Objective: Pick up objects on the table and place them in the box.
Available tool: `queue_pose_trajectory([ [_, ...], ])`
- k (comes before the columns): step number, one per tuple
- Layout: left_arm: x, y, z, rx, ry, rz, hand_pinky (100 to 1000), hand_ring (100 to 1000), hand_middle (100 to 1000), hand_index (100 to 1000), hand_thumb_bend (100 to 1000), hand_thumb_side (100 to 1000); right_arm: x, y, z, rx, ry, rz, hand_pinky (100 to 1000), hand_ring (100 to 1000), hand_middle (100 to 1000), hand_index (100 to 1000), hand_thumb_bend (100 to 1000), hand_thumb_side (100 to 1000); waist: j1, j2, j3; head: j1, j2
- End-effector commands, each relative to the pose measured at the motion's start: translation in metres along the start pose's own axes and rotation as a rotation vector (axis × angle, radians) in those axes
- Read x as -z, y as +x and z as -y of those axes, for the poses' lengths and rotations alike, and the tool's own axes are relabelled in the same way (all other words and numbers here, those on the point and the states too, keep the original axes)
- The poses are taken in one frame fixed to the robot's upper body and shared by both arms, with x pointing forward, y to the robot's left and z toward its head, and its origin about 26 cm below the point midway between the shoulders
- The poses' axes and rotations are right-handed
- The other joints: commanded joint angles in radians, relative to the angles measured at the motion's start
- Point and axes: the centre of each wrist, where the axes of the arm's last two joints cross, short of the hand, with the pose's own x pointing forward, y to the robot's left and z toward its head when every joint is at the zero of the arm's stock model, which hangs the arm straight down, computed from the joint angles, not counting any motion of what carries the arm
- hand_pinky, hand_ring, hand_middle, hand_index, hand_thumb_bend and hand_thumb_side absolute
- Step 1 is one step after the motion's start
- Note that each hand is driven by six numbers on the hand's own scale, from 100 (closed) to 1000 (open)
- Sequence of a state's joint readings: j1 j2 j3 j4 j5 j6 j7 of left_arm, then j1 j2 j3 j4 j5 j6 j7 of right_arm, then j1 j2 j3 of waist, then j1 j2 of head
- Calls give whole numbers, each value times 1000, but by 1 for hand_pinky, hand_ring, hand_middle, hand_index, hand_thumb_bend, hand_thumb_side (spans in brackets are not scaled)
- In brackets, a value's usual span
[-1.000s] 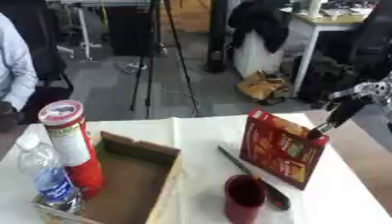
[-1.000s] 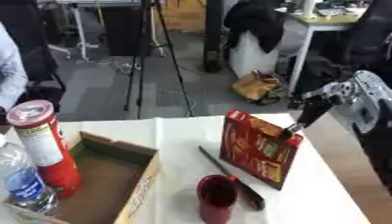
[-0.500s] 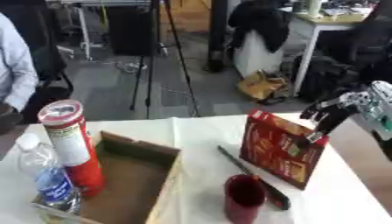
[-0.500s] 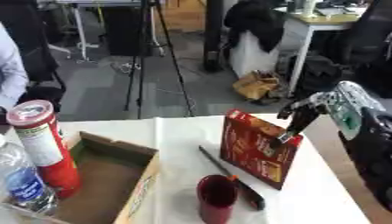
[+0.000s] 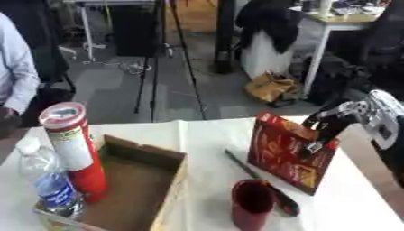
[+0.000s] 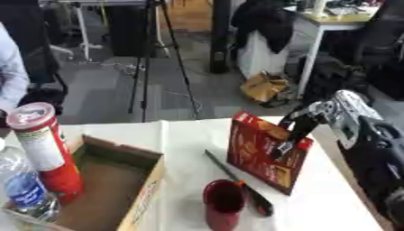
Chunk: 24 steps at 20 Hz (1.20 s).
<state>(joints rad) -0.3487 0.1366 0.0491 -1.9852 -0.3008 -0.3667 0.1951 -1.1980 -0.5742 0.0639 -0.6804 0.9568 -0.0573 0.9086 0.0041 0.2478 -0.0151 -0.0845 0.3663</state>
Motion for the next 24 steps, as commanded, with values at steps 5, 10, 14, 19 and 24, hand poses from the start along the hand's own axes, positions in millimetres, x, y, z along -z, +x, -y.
queue_pose_trajectory([
  [5, 5, 4, -2, 0, -7, 25, 892, 756, 774, 735, 100, 999, -9, 3, 14, -21, -33, -10, 1000, 1000, 1000, 1000, 845, 536, 0, -13, 2, -6, -1],
  [10, 5, 4, -2, 0, -10, 24, 892, 756, 774, 735, 100, 998, -10, 6, 17, -40, -40, -15, 1000, 1000, 1000, 1000, 809, 547, 0, -13, 3, -7, -1],
  [14, 4, 4, -2, -1, -12, 23, 892, 756, 774, 735, 100, 997, -13, 9, 21, -63, -55, -26, 903, 974, 940, 1000, 761, 551, 0, -14, 3, -8, -1],
  [19, 4, 4, -1, -1, -21, 22, 897, 757, 775, 735, 100, 995, -18, 14, 27, -91, -75, -37, 597, 718, 741, 864, 556, 465, 0, -15, 1, -7, 0],
  [24, 5, 4, -1, -3, -25, 22, 898, 756, 774, 734, 100, 992, -21, 18, 31, -106, -87, -59, 457, 573, 610, 746, 502, 430, 1, -15, 1, -8, -2],
])
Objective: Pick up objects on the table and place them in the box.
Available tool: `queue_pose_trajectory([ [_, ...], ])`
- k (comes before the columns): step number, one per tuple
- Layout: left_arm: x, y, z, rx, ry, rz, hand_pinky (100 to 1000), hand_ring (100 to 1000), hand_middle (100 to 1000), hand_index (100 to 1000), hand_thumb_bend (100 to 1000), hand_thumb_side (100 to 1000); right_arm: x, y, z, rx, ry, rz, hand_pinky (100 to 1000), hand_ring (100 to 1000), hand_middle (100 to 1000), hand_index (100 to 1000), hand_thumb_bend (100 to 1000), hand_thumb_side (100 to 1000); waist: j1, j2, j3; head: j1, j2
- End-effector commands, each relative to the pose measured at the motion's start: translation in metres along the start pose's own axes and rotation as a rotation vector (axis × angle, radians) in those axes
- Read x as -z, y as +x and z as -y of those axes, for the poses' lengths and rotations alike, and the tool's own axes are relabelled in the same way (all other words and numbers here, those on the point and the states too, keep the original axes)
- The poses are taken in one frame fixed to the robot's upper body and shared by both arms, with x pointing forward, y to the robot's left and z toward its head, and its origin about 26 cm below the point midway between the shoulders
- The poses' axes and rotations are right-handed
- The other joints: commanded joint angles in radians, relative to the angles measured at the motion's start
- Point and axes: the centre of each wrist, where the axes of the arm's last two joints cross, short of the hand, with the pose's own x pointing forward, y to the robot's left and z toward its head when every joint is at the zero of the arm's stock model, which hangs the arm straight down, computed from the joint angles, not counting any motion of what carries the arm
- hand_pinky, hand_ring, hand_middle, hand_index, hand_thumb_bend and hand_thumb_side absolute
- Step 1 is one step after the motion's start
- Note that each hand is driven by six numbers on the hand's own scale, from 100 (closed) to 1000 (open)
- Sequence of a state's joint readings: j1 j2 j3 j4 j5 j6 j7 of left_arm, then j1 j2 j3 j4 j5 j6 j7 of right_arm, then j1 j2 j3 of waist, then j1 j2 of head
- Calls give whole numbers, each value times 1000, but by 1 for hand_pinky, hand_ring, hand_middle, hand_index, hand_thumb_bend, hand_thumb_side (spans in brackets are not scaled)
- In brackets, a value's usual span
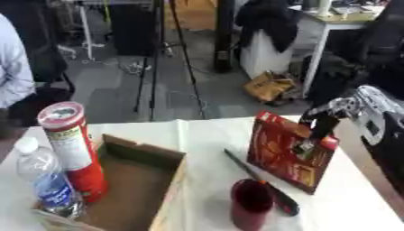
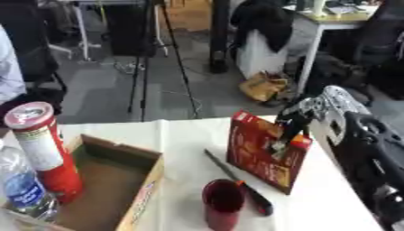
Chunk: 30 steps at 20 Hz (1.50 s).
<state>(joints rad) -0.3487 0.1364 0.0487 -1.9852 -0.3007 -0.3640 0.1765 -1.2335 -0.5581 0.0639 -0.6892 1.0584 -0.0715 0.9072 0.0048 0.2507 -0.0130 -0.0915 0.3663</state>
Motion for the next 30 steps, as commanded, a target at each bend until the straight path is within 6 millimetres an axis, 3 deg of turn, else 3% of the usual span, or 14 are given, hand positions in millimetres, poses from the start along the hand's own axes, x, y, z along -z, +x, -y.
queue_pose_trajectory([
  [1, 5, 4, -1, -3, -6, 25, 899, 755, 774, 734, 100, 992, -16, 1, 19, -19, -57, -21, 418, 537, 569, 702, 481, 415, 0, -18, -2, -2, -2],
  [7, 5, 4, -1, -3, -7, 25, 900, 750, 774, 734, 100, 989, -14, 3, 19, -22, -62, -49, 317, 451, 470, 592, 419, 392, 0, -18, 1, -4, 0],
  [10, 5, 4, -1, -3, -7, 26, 900, 749, 774, 734, 100, 988, -13, 4, 18, -22, -71, -60, 307, 442, 461, 580, 421, 385, 0, -18, 2, -5, 0],
  [11, 5, 4, -1, -3, -7, 26, 900, 748, 774, 734, 100, 988, -13, 4, 19, -22, -76, -62, 251, 392, 409, 517, 379, 375, -1, -17, 2, -5, 0],
  [14, 5, 4, -1, -3, -8, 24, 901, 746, 774, 734, 100, 988, -13, 5, 19, -22, -104, -76, 228, 372, 387, 495, 342, 373, -2, -17, 2, -7, 1],
  [30, 4, 4, -1, 0, -18, 13, 903, 741, 778, 735, 100, 988, -17, 13, 27, -18, -219, -85, 181, 323, 372, 470, 390, 352, -2, -19, -3, -12, -1],
])
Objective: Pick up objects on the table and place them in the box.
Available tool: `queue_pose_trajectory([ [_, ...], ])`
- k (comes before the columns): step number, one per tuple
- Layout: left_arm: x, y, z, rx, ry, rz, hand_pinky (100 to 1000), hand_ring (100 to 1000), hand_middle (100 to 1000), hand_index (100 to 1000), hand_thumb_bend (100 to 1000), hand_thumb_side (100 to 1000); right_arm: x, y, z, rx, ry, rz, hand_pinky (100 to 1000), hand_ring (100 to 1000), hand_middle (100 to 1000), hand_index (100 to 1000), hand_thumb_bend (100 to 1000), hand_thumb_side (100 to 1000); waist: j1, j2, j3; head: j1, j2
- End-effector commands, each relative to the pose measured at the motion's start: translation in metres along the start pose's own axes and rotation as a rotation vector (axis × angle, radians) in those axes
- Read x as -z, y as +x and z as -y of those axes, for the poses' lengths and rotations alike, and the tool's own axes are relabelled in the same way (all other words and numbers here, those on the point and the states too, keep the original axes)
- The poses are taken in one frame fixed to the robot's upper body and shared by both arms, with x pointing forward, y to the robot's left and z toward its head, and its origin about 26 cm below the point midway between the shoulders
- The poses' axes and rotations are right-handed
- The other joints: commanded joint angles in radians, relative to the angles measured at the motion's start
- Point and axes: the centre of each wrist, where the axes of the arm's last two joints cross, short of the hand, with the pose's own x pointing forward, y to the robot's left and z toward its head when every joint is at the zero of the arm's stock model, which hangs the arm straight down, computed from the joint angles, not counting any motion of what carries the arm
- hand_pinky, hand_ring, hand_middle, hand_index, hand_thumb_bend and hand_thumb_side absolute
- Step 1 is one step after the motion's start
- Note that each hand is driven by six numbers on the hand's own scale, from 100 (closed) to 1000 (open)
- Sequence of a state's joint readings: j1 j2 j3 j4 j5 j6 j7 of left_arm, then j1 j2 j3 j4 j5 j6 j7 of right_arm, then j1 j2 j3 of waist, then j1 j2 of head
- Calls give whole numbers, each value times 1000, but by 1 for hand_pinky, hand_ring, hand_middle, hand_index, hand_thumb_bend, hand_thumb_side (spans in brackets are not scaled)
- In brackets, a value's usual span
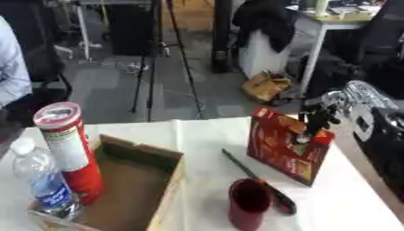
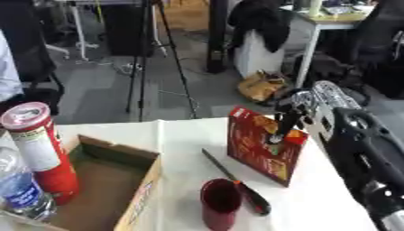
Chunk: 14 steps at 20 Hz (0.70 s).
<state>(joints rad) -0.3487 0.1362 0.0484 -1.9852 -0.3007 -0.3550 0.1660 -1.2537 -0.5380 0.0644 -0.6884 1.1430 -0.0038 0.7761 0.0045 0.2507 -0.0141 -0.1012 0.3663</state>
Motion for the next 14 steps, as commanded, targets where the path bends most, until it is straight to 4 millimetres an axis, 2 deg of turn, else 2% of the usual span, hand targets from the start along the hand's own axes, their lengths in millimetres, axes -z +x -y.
queue_pose_trajectory([
  [1, 4, 4, -1, -1, -9, 21, 903, 741, 778, 735, 100, 988, -15, 0, 23, 0, -84, 2, 181, 323, 372, 470, 390, 352, -2, -19, -2, -2, -1],
  [14, 3, 4, -2, 4, -22, 16, 905, 740, 779, 735, 100, 985, -32, 1, 46, 41, -145, 32, 180, 304, 359, 460, 416, 360, -7, -26, -8, 0, 3],
])
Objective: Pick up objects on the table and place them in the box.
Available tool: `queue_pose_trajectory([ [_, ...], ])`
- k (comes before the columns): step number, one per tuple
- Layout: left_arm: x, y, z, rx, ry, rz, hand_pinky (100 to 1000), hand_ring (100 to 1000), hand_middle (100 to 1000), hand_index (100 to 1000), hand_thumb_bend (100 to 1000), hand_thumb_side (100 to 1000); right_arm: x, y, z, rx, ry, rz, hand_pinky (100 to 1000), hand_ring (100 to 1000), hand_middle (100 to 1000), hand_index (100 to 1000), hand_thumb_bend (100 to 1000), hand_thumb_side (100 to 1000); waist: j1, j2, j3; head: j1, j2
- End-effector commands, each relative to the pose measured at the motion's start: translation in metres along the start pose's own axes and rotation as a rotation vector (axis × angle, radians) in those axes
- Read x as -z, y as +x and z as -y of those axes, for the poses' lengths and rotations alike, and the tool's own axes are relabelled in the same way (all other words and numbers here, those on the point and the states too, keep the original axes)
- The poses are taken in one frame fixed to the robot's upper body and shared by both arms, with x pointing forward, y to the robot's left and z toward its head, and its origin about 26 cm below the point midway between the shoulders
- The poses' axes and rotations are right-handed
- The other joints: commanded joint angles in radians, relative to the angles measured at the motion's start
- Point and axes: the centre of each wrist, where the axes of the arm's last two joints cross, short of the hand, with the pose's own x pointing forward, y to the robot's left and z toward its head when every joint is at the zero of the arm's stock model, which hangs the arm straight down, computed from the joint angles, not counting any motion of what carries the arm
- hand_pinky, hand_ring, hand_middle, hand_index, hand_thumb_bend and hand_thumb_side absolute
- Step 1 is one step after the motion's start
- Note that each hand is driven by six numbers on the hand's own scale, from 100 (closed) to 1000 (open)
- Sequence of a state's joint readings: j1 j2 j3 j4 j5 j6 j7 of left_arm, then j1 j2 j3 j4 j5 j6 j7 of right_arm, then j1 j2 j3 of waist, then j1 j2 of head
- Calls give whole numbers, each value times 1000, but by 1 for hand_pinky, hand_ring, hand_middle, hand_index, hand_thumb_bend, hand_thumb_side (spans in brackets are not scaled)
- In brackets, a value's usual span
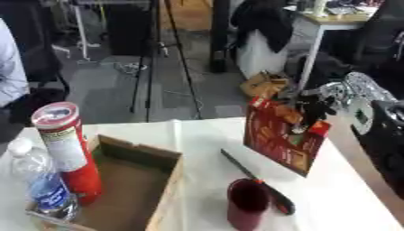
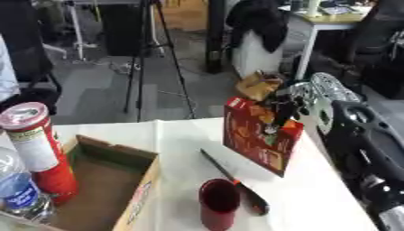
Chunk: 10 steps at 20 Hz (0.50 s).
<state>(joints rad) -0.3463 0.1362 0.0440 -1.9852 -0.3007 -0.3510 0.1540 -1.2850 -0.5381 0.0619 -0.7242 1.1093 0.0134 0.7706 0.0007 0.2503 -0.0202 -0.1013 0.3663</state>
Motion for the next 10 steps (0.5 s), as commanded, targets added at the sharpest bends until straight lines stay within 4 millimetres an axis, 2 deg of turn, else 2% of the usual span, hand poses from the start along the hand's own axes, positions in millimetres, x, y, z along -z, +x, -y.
queue_pose_trajectory([
  [1, 3, 3, -3, 6, -7, 22, 905, 740, 779, 735, 100, 985, -20, -4, 30, 23, -86, 9, 180, 304, 359, 460, 416, 360, -3, -26, -2, 0, 3],
  [4, 3, 3, -3, 6, -8, 21, 906, 740, 779, 735, 100, 983, -26, -1, 37, 37, -117, 25, 179, 289, 351, 455, 445, 380, -3, -27, -3, 1, 4],
  [10, 4, 4, -3, 4, -11, 24, 905, 739, 779, 735, 100, 981, -53, 14, 62, 51, -264, 111, 179, 276, 345, 453, 463, 411, -5, -31, -5, 14, -1],
])
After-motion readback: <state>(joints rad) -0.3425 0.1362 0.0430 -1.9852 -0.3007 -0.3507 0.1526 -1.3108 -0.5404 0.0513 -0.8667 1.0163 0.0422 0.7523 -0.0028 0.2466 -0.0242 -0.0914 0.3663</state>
